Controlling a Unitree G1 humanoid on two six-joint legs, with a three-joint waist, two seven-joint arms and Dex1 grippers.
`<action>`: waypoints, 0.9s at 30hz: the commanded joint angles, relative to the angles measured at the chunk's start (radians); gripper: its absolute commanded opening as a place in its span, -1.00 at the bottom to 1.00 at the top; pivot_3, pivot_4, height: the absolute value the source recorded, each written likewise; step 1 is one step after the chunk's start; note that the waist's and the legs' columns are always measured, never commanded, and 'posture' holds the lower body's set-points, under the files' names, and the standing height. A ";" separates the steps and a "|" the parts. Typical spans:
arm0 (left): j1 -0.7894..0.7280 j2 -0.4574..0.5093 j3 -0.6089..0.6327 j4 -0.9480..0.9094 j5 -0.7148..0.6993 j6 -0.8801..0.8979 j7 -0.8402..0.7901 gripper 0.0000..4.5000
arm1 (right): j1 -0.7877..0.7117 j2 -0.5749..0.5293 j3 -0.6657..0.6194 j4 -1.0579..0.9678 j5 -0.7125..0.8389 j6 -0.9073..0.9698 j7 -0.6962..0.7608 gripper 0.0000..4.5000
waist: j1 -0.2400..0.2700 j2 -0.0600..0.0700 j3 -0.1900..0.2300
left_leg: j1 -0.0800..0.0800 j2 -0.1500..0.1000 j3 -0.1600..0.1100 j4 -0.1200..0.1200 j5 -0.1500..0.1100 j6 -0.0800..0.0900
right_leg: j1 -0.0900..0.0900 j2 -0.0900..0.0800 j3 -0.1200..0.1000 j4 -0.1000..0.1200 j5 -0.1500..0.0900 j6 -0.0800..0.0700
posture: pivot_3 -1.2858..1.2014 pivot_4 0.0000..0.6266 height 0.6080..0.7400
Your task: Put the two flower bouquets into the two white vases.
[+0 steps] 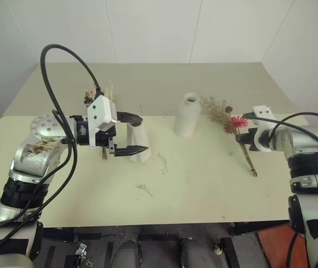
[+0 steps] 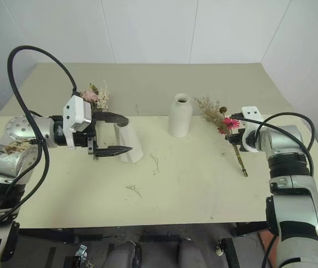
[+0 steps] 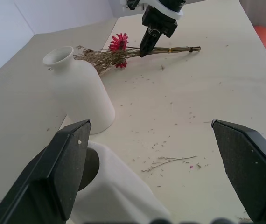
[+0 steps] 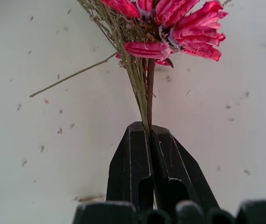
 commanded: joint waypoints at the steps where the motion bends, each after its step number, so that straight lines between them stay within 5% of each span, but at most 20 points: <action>1: 0.000 0.020 0.045 -0.020 -0.004 -0.006 0.005 1.00 | -0.040 0.039 -0.148 -0.152 -0.018 -0.265 -0.169 -0.99 | -0.003 0.001 0.000 | 0.000 0.000 0.000 0.000 0.000 0.000 | -0.001 0.000 0.000 0.001 0.000 0.000 | 0.03 -0.52 1.00; 6: -0.005 0.027 0.059 -0.001 -0.003 -0.009 0.003 1.00 | -0.132 0.218 -0.310 -0.189 0.054 -0.763 -0.316 -0.99 | -0.016 0.001 0.001 | 0.000 0.000 0.000 0.000 0.000 -0.001 | -0.001 0.000 0.000 0.007 0.000 0.000 | 0.03 -0.52 1.00; 10: -0.001 0.035 0.073 0.005 -0.002 -0.006 0.012 1.00 | -0.190 0.346 -0.406 -0.157 0.223 -0.869 -0.246 -0.99 | -0.022 0.001 0.001 | 0.001 0.001 0.000 -0.001 0.000 -0.001 | 0.000 0.000 0.000 0.008 0.000 0.000 | 0.03 -0.52 1.00; 27: 0.146 0.127 0.217 -0.081 -0.024 0.065 0.084 1.00 | -0.265 0.522 -0.326 0.161 0.221 -1.177 -0.067 -0.99 | -0.035 0.003 0.002 | 0.002 0.001 0.000 -0.002 0.001 -0.002 | -0.001 0.000 0.000 0.009 0.000 0.000 | 0.03 -0.52 1.00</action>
